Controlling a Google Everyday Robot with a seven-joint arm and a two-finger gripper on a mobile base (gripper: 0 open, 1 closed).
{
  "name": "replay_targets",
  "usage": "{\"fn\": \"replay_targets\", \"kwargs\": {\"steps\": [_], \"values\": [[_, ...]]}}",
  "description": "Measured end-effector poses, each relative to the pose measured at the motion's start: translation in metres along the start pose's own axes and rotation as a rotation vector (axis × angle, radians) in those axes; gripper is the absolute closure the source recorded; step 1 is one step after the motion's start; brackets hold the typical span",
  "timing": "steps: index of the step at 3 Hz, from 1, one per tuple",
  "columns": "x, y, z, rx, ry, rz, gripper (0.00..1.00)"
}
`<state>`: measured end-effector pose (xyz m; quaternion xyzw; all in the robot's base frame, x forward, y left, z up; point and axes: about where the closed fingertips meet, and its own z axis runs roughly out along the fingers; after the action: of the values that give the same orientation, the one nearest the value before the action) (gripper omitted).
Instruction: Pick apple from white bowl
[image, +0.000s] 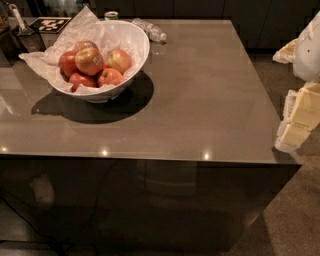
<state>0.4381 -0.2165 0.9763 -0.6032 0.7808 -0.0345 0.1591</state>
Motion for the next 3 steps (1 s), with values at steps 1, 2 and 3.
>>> {"fn": "replay_targets", "kwargs": {"steps": [1, 2, 3], "values": [[-0.008, 0.002, -0.006, 0.013, 0.001, 0.005, 0.00], [-0.040, 0.008, -0.011, 0.004, 0.038, -0.009, 0.00], [-0.093, 0.004, -0.018, 0.025, 0.062, -0.054, 0.00]]}}
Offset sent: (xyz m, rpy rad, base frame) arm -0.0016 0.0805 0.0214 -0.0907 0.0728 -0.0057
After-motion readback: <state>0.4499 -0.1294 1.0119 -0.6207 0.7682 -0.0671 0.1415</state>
